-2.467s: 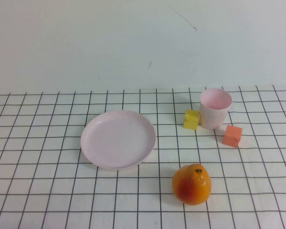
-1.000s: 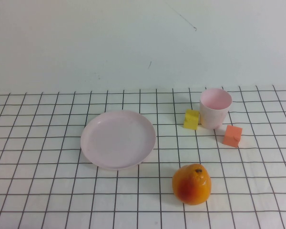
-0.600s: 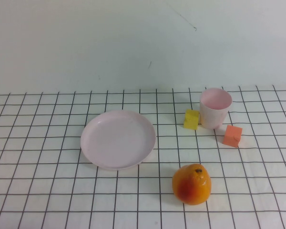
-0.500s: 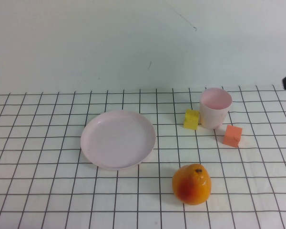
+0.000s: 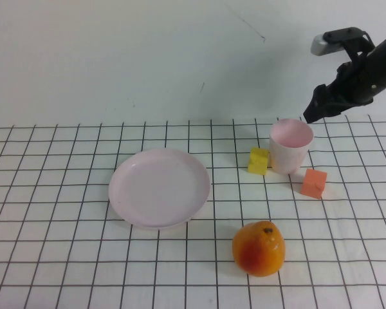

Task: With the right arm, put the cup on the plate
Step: Pick up the cup from the table

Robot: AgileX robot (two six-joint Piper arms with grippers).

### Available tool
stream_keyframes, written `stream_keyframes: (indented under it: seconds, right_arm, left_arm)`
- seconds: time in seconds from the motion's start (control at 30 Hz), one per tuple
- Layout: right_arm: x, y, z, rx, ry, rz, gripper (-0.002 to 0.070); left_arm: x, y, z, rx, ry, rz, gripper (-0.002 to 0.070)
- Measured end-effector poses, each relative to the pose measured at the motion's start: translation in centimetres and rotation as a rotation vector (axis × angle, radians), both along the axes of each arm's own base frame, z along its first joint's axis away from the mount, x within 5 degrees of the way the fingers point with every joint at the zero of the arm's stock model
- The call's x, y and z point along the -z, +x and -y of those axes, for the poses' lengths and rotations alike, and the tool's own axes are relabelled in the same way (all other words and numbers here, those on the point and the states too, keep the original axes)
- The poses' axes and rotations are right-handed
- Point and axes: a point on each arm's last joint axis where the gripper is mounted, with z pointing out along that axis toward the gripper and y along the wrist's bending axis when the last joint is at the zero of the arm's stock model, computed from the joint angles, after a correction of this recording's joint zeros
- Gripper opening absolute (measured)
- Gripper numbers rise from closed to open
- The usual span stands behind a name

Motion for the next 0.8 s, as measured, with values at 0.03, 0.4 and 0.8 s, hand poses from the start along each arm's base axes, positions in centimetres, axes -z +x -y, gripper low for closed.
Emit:
stream_keyframes:
  seconds: [0.03, 0.4, 0.8]
  right_arm:
    - [0.6, 0.5, 0.0, -0.001, -0.006, -0.003, 0.0528]
    - [4.3, 1.3, -1.0, -0.068, -0.052, -0.078, 0.0225]
    - [0.5, 1.3, -2.1, -0.143, -0.045, -0.003, 0.0022]
  left_arm:
    - [0.0, 0.0, 0.0, 0.0, 0.0, 0.0, -0.0003]
    - [0.0, 0.0, 0.0, 0.0, 0.0, 0.0, -0.0003]
    - [0.0, 0.0, 0.0, 0.0, 0.0, 0.0, -0.0003]
